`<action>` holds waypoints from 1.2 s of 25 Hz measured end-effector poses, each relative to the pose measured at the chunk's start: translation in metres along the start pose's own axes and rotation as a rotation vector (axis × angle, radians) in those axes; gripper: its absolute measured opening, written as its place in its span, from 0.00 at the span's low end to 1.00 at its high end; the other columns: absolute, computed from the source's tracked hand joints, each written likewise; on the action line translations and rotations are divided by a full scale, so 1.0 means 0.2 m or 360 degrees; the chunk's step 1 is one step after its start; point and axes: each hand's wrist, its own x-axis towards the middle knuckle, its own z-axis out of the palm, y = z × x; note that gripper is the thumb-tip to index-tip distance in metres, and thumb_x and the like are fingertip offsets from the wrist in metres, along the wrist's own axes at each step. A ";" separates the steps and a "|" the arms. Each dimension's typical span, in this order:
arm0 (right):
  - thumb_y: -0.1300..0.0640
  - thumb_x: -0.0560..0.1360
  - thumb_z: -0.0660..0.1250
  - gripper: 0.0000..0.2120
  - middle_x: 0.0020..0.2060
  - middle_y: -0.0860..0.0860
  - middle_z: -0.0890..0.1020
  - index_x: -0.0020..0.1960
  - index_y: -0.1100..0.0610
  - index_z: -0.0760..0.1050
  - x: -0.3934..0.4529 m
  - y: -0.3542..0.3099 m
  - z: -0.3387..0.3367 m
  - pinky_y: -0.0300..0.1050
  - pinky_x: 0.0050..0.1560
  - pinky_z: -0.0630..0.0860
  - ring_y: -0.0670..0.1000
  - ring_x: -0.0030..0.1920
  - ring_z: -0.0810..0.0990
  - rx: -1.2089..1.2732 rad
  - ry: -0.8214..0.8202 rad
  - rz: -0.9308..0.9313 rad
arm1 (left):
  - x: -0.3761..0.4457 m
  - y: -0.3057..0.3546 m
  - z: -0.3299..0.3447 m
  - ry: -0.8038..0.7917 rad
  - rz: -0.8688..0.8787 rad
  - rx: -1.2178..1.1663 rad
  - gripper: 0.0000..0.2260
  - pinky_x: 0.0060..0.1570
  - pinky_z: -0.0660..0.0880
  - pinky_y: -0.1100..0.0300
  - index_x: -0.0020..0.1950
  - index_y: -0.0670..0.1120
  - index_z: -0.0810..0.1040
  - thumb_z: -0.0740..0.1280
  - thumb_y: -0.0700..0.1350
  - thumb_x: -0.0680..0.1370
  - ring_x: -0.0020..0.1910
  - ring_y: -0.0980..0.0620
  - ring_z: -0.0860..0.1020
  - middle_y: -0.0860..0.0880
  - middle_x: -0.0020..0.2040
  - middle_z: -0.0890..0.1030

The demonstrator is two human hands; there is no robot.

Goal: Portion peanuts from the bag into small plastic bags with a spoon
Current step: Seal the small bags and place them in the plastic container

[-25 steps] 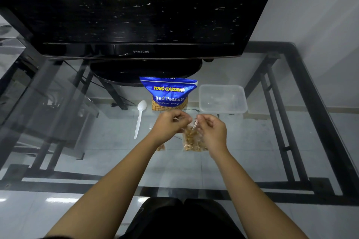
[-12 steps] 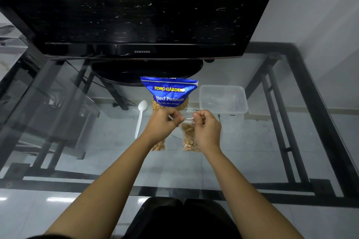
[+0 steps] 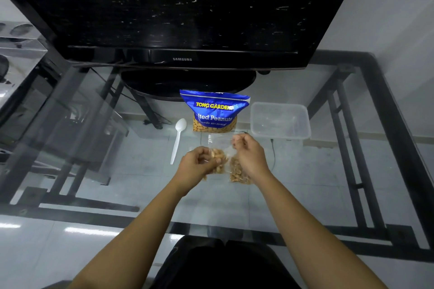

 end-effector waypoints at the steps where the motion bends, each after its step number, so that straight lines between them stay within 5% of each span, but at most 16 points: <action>1: 0.54 0.79 0.58 0.12 0.55 0.53 0.79 0.58 0.56 0.74 0.02 0.03 0.00 0.45 0.56 0.72 0.53 0.57 0.76 -0.0314 0.0004 -0.0085 | 0.01 -0.03 0.00 0.0124 -0.0038 0.0133 0.10 0.35 0.78 0.62 0.50 0.43 0.77 0.72 0.45 0.72 0.38 0.50 0.81 0.45 0.41 0.82; 4: 0.54 0.79 0.58 0.19 0.64 0.58 0.71 0.67 0.60 0.67 0.07 0.08 -0.01 0.50 0.61 0.69 0.58 0.64 0.67 -0.1146 -0.0061 -0.0204 | 0.05 -0.12 0.00 0.0206 -0.0062 0.0640 0.13 0.47 0.79 0.52 0.55 0.40 0.77 0.70 0.45 0.74 0.45 0.44 0.81 0.42 0.46 0.82; 6: 0.54 0.78 0.60 0.19 0.63 0.58 0.71 0.66 0.62 0.68 0.09 0.11 -0.01 0.51 0.60 0.69 0.59 0.64 0.67 -0.1362 -0.0123 -0.0146 | 0.04 -0.14 0.03 0.0170 -0.0027 0.0855 0.14 0.50 0.77 0.52 0.59 0.40 0.75 0.68 0.44 0.75 0.49 0.41 0.79 0.39 0.51 0.81; 10: 0.62 0.75 0.63 0.09 0.55 0.57 0.76 0.55 0.59 0.76 0.11 0.13 -0.01 0.50 0.55 0.73 0.57 0.59 0.70 -0.1159 -0.0020 -0.0201 | 0.02 -0.16 0.08 0.0274 0.0152 0.1118 0.20 0.52 0.74 0.52 0.67 0.43 0.66 0.66 0.42 0.77 0.52 0.39 0.78 0.39 0.60 0.74; 20: 0.59 0.73 0.68 0.03 0.37 0.49 0.80 0.42 0.54 0.75 0.01 0.09 -0.13 0.40 0.41 0.75 0.48 0.38 0.79 -0.0513 -0.0139 -0.0348 | 0.01 -0.21 0.06 0.0404 0.0262 0.1327 0.13 0.47 0.74 0.54 0.61 0.39 0.75 0.63 0.42 0.78 0.49 0.40 0.78 0.39 0.56 0.75; 24: 0.59 0.73 0.68 0.05 0.37 0.47 0.80 0.41 0.51 0.75 -0.06 0.07 -0.17 0.36 0.41 0.75 0.47 0.38 0.80 -0.0268 -0.0239 -0.0315 | 0.00 -0.08 0.06 0.0315 0.0300 0.0505 0.16 0.45 0.75 0.69 0.65 0.44 0.73 0.64 0.43 0.77 0.51 0.52 0.76 0.47 0.58 0.75; 26: 0.59 0.73 0.69 0.06 0.37 0.47 0.81 0.40 0.49 0.75 -0.07 0.05 -0.17 0.40 0.44 0.78 0.47 0.40 0.81 -0.0159 -0.0240 -0.0313 | 0.01 -0.01 0.08 0.0061 0.0221 0.0196 0.14 0.48 0.79 0.63 0.63 0.48 0.75 0.66 0.44 0.77 0.52 0.55 0.78 0.50 0.55 0.79; 30: 0.57 0.74 0.68 0.05 0.42 0.48 0.82 0.45 0.46 0.75 -0.08 0.00 -0.21 0.43 0.49 0.79 0.49 0.46 0.83 0.0282 -0.0130 -0.0230 | 0.04 0.10 0.07 0.0062 0.0323 -0.0048 0.02 0.47 0.78 0.59 0.48 0.46 0.78 0.67 0.41 0.76 0.42 0.55 0.80 0.50 0.40 0.81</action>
